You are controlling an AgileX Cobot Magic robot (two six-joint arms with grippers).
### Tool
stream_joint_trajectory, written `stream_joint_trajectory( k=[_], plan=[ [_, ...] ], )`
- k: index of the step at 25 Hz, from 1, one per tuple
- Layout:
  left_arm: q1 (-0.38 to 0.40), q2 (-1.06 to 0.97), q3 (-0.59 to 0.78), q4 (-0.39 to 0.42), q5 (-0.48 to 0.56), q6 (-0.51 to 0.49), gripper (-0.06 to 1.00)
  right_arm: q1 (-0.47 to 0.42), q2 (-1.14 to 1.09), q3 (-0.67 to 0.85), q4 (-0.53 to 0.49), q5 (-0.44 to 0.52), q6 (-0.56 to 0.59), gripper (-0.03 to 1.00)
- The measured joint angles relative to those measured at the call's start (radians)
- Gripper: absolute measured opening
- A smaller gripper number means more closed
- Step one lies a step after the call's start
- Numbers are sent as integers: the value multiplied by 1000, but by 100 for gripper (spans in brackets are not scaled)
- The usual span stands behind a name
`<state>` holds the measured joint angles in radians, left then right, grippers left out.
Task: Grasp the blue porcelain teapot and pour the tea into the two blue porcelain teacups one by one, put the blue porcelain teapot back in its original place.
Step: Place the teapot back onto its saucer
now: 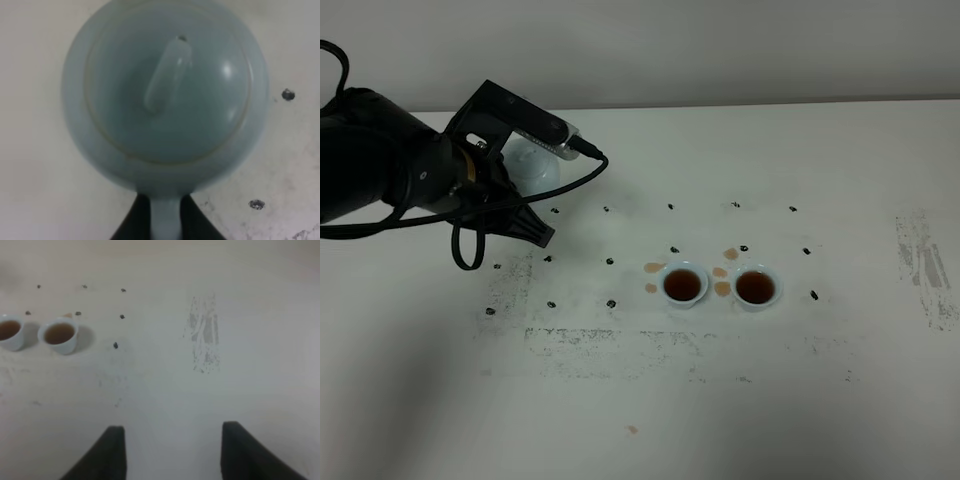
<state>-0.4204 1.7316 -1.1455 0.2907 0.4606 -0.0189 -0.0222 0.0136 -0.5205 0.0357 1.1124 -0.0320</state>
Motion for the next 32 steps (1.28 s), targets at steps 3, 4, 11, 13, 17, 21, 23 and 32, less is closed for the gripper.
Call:
stream_joint_trajectory(
  k=[3,4,11,13,17,21,23,32],
  plan=[
    [5,33,8,-9,-21,-5,4,0,0,0,0,0,0,42],
    [5,48,9,-15,-26,-5,4,0,0,0,0,0,0,42],
    [5,128,9,-51,-36,-8,4,0,0,0,1,0,0,42],
    [5,144,11,-52,-48,-8,4,0,0,0,1,0,0,42],
    [5,169,13,-52,-65,-8,4,0,0,0,1,0,0,42],
    [5,180,16,-52,-91,-8,4,0,0,0,1,0,0,42],
    [5,181,17,-52,-99,-9,4,0,0,0,2,0,0,42],
    [5,183,17,-52,-106,-10,4,0,0,0,2,0,0,42]
  ],
)
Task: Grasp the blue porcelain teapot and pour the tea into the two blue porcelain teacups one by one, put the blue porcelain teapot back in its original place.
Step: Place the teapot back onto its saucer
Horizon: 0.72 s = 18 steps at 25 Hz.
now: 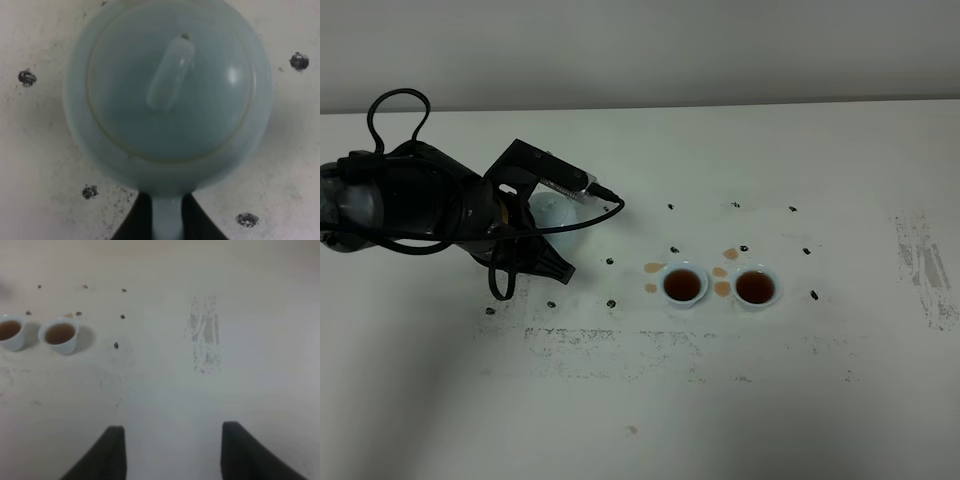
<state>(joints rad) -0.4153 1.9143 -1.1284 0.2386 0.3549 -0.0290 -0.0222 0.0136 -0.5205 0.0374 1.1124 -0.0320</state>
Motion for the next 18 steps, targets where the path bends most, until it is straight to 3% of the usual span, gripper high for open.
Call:
stream_joint_trajectory(
  k=[7,13,18],
  plan=[
    [0,0,17,-22,-10,0,4,0,0,0,0,0,0,42],
    [1,0,91,-24,-119,-1,4,0,0,0,0,0,0,42],
    [1,0,95,-24,-135,-2,4,0,0,0,0,0,0,42]
  ],
)
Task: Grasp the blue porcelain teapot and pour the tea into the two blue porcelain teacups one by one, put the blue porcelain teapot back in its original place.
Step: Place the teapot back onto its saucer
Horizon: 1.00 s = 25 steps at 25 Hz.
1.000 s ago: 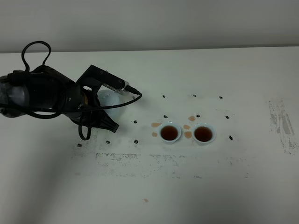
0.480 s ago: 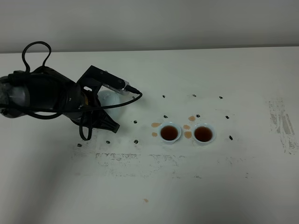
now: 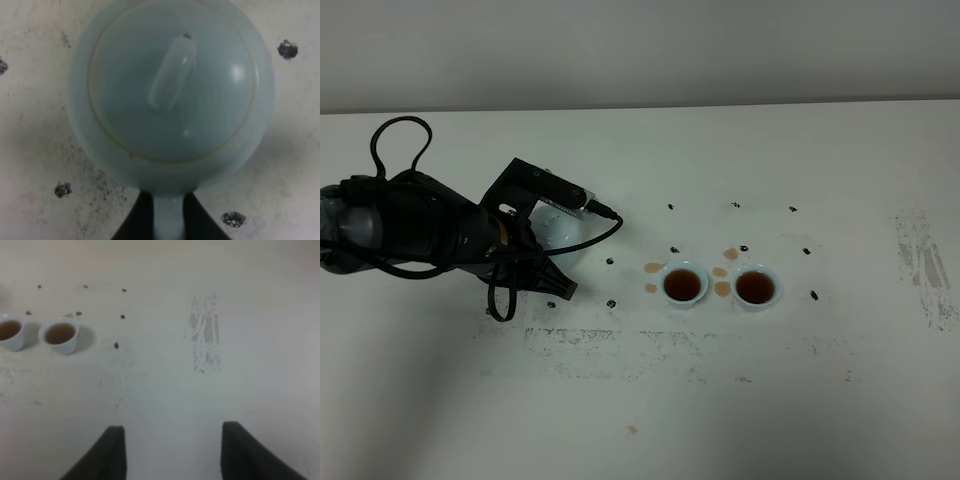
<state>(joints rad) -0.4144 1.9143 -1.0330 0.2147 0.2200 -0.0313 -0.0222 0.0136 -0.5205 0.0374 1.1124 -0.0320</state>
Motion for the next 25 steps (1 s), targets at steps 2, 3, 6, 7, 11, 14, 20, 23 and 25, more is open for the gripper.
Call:
stream_joint_trajectory(
  k=[2,3,6,7,11,14,20,23,25],
  plan=[
    [0,0,0,0,-1,0,4,0,0,0,0,0,0,42],
    [0,0,1,0,-1,-1,4,0,0,0,0,0,0,42],
    [0,0,1,0,-1,-13,4,0,0,0,0,0,0,42],
    [0,0,1,0,-1,-17,4,0,0,0,0,0,0,42],
    [0,0,1,0,-1,-24,4,0,0,0,0,0,0,42],
    [0,0,1,0,-1,-24,4,0,0,0,0,0,0,42],
    [0,0,1,0,-3,-25,10,0,0,0,0,0,0,42],
    [0,0,1,0,-2,-25,14,0,0,0,0,0,0,42],
    [0,0,1,0,-1,-25,17,0,0,0,0,0,0,42]
  ],
)
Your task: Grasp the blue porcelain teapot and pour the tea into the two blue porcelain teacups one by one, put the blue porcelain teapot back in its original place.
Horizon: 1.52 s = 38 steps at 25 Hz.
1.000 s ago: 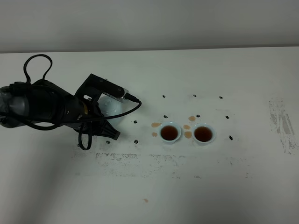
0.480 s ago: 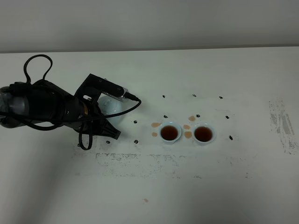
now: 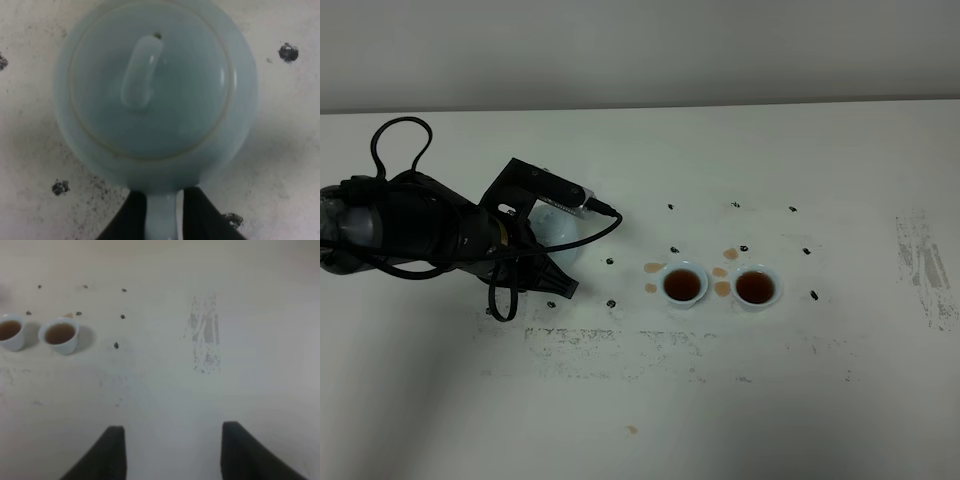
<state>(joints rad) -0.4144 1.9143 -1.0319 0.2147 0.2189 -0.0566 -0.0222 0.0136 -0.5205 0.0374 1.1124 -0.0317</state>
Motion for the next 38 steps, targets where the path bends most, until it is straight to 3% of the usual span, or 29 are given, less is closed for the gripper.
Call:
stream_joint_trajectory(
  k=[14,16,20,22,24,29,34,38],
  plan=[
    [0,-79,1,-34,95,-11,31,0,0,0,0,0,0,42],
    [0,-126,2,-75,125,30,31,0,0,0,0,0,0,42],
    [4,-273,77,-252,171,208,31,0,0,0,0,0,0,42],
    [23,-383,134,-295,186,280,31,0,0,0,0,0,0,42],
    [54,-537,184,-275,218,286,31,0,0,0,0,0,0,42],
    [157,-873,216,-232,387,185,31,0,0,0,0,0,0,42],
    [292,-1113,295,-196,584,158,31,0,0,0,0,0,0,42],
    [437,-1303,382,-192,659,157,31,0,0,0,0,0,0,42]
  ],
)
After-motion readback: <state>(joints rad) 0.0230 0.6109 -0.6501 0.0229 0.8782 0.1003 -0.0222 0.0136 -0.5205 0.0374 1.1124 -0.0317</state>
